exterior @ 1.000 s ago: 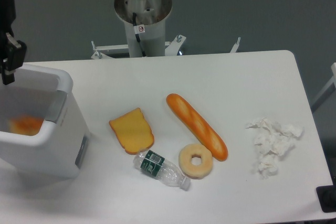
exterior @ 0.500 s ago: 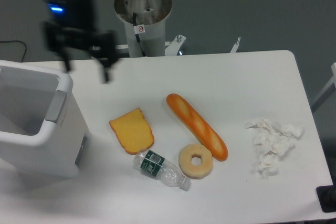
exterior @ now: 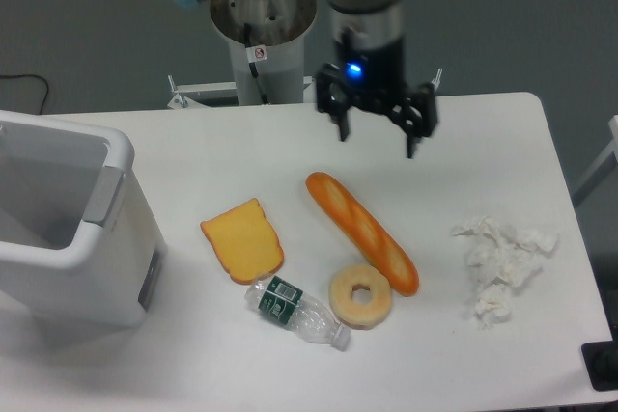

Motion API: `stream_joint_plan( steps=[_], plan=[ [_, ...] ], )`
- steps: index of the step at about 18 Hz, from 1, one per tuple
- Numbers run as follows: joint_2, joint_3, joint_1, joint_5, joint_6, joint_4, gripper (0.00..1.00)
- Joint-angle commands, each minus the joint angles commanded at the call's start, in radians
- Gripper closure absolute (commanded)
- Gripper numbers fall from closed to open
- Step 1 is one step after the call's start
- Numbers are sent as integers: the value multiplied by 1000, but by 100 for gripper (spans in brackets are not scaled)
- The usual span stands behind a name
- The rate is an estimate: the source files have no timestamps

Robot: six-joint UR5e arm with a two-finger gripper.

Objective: Place the round bread in the trash can

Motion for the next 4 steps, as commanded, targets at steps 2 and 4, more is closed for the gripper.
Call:
stream_joint_plan(
  steps=[2, 4],
  plan=[
    [-68, 12, 5, 43, 31, 3, 0],
    [-127, 50, 15, 74, 70, 6, 0]
  ],
)
